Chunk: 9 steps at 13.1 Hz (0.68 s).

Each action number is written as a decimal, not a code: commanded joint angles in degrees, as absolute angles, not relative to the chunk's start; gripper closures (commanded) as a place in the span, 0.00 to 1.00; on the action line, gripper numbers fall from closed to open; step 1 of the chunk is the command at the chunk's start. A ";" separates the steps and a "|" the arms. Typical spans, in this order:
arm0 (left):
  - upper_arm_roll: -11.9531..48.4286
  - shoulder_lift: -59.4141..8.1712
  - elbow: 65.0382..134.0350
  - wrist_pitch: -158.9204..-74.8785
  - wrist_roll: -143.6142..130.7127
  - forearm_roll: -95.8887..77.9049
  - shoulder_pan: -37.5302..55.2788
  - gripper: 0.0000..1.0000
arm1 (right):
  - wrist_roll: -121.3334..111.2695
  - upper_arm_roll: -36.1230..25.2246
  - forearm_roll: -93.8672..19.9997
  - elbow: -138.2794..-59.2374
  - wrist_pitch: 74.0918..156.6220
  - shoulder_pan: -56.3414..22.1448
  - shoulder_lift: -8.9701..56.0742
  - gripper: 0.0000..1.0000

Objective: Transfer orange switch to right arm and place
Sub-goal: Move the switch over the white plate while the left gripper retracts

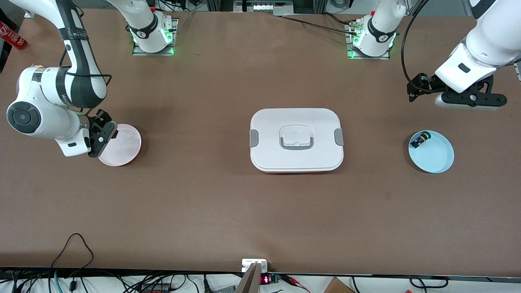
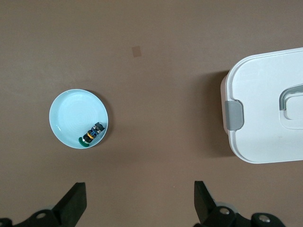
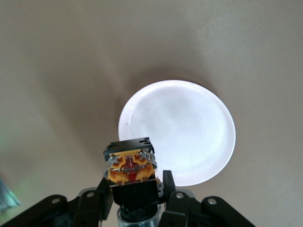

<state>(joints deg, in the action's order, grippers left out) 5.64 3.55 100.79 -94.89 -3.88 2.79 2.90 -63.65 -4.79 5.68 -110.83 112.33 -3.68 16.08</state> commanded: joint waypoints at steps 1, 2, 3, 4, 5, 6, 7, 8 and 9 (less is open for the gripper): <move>6.33 2.81 99.05 -94.31 -4.31 3.42 2.72 0.00 | -69.86 -4.31 6.86 -115.04 118.10 -1.50 15.55 0.62; 6.33 3.07 99.05 -93.70 -4.48 3.51 2.64 0.00 | -71.87 -4.31 6.86 -116.27 120.47 -1.15 15.82 0.62; 6.24 2.90 98.97 -93.78 -5.35 3.60 2.64 0.00 | -73.81 -4.31 6.94 -117.85 123.20 -0.79 16.08 0.62; 6.24 2.81 98.96 -93.95 -5.97 3.86 2.72 0.00 | -76.09 -4.31 6.94 -119.25 126.27 -0.09 16.52 0.62; 6.41 2.90 98.96 -93.87 -5.98 3.87 2.81 0.00 | -78.46 -4.31 6.94 -119.88 128.65 0.52 17.13 0.62; 7.29 2.90 98.96 -93.69 -6.06 3.87 2.90 0.00 | -79.88 -4.31 6.94 -120.14 129.98 0.96 17.75 0.62; 7.64 2.90 98.88 -93.78 -6.06 3.87 2.90 0.00 | -79.89 -4.31 6.86 -120.15 130.34 0.97 18.45 0.62; 7.65 2.90 98.88 -93.78 -6.06 3.87 2.90 0.00 | -79.89 -4.31 6.86 -120.23 130.95 0.97 19.07 0.62; 7.65 2.90 98.88 -93.61 -6.06 3.87 2.90 0.00 | -79.89 -4.31 6.86 -120.58 132.09 1.14 19.42 0.65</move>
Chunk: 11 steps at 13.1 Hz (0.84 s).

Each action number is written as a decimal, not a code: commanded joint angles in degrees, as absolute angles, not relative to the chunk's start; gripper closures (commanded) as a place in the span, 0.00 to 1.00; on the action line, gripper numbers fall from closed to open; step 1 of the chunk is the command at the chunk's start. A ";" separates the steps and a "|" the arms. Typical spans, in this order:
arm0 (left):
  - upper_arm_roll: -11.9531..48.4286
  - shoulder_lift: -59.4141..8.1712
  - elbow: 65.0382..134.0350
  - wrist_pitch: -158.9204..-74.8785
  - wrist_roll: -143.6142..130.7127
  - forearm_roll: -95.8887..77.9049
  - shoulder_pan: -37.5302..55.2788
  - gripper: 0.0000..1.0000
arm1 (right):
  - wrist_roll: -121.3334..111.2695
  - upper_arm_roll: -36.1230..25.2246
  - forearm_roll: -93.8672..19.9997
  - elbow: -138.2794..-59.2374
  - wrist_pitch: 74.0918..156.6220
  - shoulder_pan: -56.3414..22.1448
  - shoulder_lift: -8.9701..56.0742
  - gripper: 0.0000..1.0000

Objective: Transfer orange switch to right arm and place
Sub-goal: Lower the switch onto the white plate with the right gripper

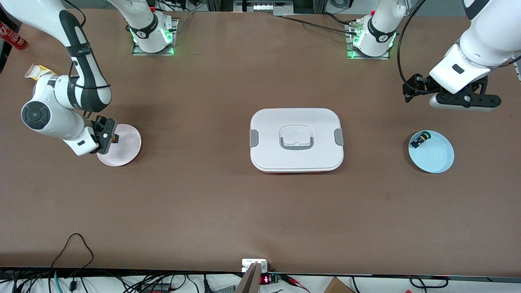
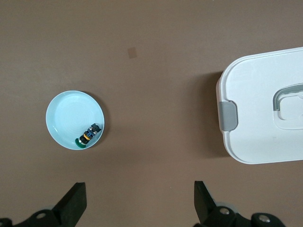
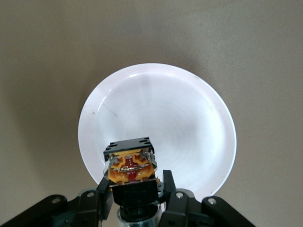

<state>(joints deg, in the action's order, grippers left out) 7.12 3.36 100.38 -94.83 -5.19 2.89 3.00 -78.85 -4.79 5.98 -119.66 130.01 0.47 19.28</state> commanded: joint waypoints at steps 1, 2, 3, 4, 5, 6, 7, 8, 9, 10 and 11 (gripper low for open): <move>7.65 2.90 98.88 -93.60 -6.06 3.87 2.90 0.00 | -79.89 -4.31 6.86 -121.19 133.49 1.23 19.95 0.65; 7.65 2.90 98.88 -93.60 -6.06 3.87 2.90 0.00 | -79.89 -4.31 6.86 -122.16 134.81 1.23 20.13 0.69; 7.65 2.90 98.88 -93.60 -6.06 3.87 2.90 0.00 | -79.98 -4.31 6.77 -122.95 136.04 1.32 20.21 0.73; 7.65 2.90 98.88 -93.60 -6.06 3.87 2.81 0.00 | -79.98 -4.31 6.68 -123.57 137.01 1.32 20.56 0.75; 7.65 2.90 98.88 -93.60 -6.06 3.87 2.90 0.00 | -80.07 -4.31 6.68 -123.84 137.37 1.23 20.83 0.82; 7.65 2.90 98.88 -93.60 -6.06 3.87 2.90 0.00 | -80.16 -4.31 6.68 -123.84 137.37 1.23 21.35 0.83; 7.65 2.90 98.88 -93.60 -6.06 3.87 2.90 0.00 | -80.16 -4.31 6.68 -123.84 137.20 1.32 21.53 0.85; 7.65 2.90 98.88 -93.60 -6.06 3.87 2.90 0.00 | -80.33 -4.31 6.68 -123.84 137.28 1.32 21.97 0.85; 7.65 2.90 98.88 -93.52 -6.06 3.87 2.90 0.00 | -80.94 -4.31 6.68 -123.84 137.55 1.84 22.23 0.85; 7.65 2.90 98.88 -93.60 -6.06 3.87 2.90 0.00 | -81.47 -4.31 6.68 -123.84 138.07 1.93 22.58 0.85; 7.65 2.90 98.88 -93.60 -6.06 3.87 2.81 0.00 | -82.34 -4.31 6.68 -123.84 139.03 1.93 23.02 0.85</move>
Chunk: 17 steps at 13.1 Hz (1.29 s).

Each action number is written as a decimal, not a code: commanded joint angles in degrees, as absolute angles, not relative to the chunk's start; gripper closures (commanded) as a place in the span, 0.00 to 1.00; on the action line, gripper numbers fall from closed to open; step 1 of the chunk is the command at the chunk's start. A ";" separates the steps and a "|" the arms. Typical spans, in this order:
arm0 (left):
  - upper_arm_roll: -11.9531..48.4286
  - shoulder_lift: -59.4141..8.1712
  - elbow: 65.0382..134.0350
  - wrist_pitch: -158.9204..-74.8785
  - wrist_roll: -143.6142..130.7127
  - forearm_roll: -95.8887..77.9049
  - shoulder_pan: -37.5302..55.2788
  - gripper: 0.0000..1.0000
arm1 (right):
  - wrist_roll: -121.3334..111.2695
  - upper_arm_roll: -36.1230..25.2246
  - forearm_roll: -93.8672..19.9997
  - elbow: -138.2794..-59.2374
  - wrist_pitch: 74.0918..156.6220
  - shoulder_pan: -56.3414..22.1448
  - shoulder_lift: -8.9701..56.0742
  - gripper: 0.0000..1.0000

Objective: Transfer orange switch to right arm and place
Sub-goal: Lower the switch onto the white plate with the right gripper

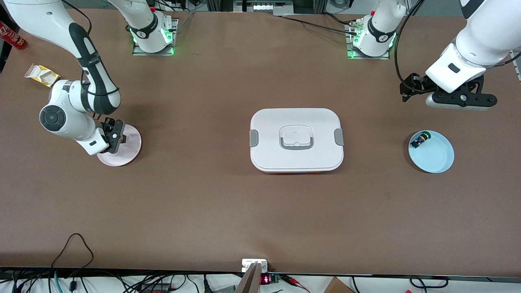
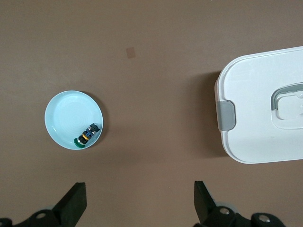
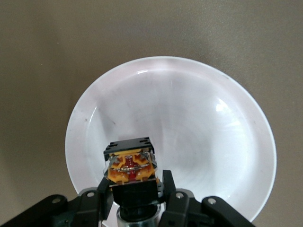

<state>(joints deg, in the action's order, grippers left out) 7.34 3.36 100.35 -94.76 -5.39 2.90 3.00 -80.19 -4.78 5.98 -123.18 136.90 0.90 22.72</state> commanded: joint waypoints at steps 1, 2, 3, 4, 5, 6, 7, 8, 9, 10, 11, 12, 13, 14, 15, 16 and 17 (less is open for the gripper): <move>7.56 2.90 98.88 -93.52 -6.06 3.87 2.81 0.00 | -83.14 -4.31 6.68 -123.84 140.00 2.02 23.46 0.85; 7.56 2.73 98.79 -93.78 -6.06 3.87 2.81 0.00 | -83.23 -4.31 6.59 -123.84 140.97 1.93 23.73 0.85; 7.56 2.81 98.88 -93.78 -6.06 3.87 2.90 0.00 | -83.23 -4.31 6.59 -123.84 141.59 1.93 24.08 0.85; 7.56 2.55 98.79 -94.21 -6.06 3.87 2.90 0.00 | -83.23 -4.31 6.59 -123.84 142.20 1.93 24.17 0.85; 7.47 2.46 98.88 -94.39 -6.06 3.87 2.81 0.00 | -83.32 -4.22 6.59 -123.49 142.56 1.93 24.26 0.85; 7.38 2.46 98.79 -94.39 -6.06 3.87 2.81 0.00 | -83.23 -4.22 6.59 -123.49 143.08 1.85 24.26 0.85; 7.38 2.46 98.88 -94.39 -6.06 3.87 2.81 0.00 | -83.23 -4.22 6.59 -123.57 143.26 1.85 24.34 0.85; 7.38 2.46 98.88 -94.31 -6.06 3.87 2.81 0.00 | -83.32 -4.22 6.59 -123.49 143.35 1.85 24.61 0.85; 7.38 2.37 98.79 -94.31 -6.06 3.87 2.73 0.00 | -83.41 -4.22 6.59 -123.49 143.87 1.85 24.78 0.85; 7.38 2.46 98.62 -94.31 -6.06 3.87 2.81 0.00 | -83.41 -4.22 6.59 -123.49 144.75 1.85 25.05 0.84; 7.38 2.46 98.53 -94.31 -6.06 3.87 2.81 0.00 | -83.32 -4.22 6.50 -123.49 145.28 1.76 25.57 0.75; 7.47 2.46 98.53 -94.31 -6.06 3.87 2.81 0.00 | -82.54 -4.13 6.16 -123.57 145.54 1.84 25.66 0.36; 7.38 2.37 98.53 -94.31 -5.98 3.87 2.90 0.00 | -82.36 -4.13 5.89 -123.49 145.37 1.85 25.58 0.00; 7.38 2.37 98.53 -94.31 -5.98 3.87 2.81 0.00 | -82.35 -4.13 5.71 -123.40 145.11 1.85 25.14 0.00; 7.38 2.37 98.53 -94.31 -5.98 3.87 2.81 0.00 | -81.92 -4.04 5.10 -123.31 145.02 1.85 24.53 0.00; 7.38 2.37 98.53 -94.31 -5.98 3.87 2.81 0.00 | -81.74 -4.04 4.05 -123.14 144.50 1.85 23.83 0.00; 7.38 2.37 98.53 -94.31 -5.98 3.87 2.90 0.00 | -81.74 -4.04 2.13 -122.61 142.40 1.85 22.86 0.00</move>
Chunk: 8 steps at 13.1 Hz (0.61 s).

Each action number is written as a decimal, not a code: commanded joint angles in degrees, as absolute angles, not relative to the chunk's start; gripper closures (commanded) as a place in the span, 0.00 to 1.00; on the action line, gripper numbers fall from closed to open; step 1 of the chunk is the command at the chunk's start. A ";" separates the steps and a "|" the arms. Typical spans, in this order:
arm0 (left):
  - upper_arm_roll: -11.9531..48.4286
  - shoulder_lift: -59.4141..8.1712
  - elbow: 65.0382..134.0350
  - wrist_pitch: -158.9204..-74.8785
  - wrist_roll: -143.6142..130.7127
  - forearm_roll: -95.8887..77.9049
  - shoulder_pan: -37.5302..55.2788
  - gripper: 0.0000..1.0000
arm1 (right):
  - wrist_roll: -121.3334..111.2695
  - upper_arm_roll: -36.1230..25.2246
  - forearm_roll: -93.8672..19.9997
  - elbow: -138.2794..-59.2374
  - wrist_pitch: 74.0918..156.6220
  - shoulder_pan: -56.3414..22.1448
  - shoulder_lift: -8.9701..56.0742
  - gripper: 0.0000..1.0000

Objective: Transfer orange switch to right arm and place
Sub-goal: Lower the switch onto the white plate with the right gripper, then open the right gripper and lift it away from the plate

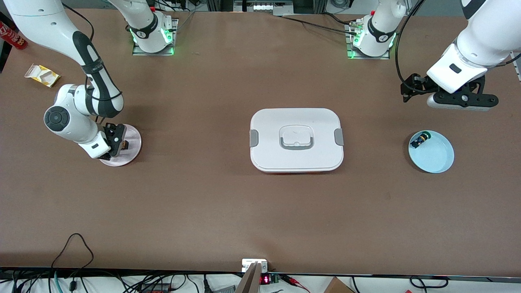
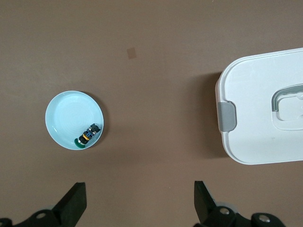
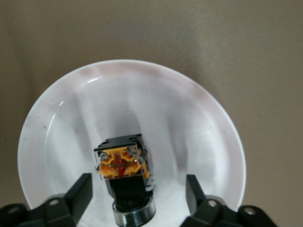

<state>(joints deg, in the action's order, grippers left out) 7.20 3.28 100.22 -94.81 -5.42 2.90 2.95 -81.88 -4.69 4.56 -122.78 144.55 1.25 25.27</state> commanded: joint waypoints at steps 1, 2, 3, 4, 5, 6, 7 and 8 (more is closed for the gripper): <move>7.38 2.37 98.53 -94.31 -5.98 3.87 2.90 0.00 | -81.65 -4.04 0.11 -120.87 139.16 1.58 22.16 0.00; 7.47 2.37 98.53 -94.31 -5.98 3.87 2.90 0.00 | -81.30 -4.04 -1.74 -118.67 135.13 1.50 21.37 0.00; 7.38 2.37 98.53 -94.31 -5.98 3.87 2.90 0.00 | -79.56 -4.04 -2.37 -116.83 132.39 1.41 20.49 0.00; 7.38 2.37 98.53 -94.31 -5.98 3.87 2.90 0.00 | -77.02 -4.04 -2.37 -115.33 129.93 1.23 19.61 0.00; 7.38 2.29 98.53 -94.31 -5.98 3.87 2.90 0.00 | -74.30 -4.04 -2.37 -114.36 127.55 0.71 18.82 0.00; 7.47 2.29 98.53 -94.31 -5.98 3.87 2.90 0.00 | -70.87 -4.04 -2.37 -113.13 124.92 0.44 17.94 0.00; 7.47 2.29 98.44 -94.31 -5.98 3.87 2.90 0.00 | -67.53 -4.04 -2.37 -111.81 122.28 -0.34 17.23 0.00; 7.47 2.29 98.52 -94.31 -5.98 3.87 2.90 0.00 | -62.71 -3.96 -2.37 -110.93 119.65 -0.79 16.53 0.00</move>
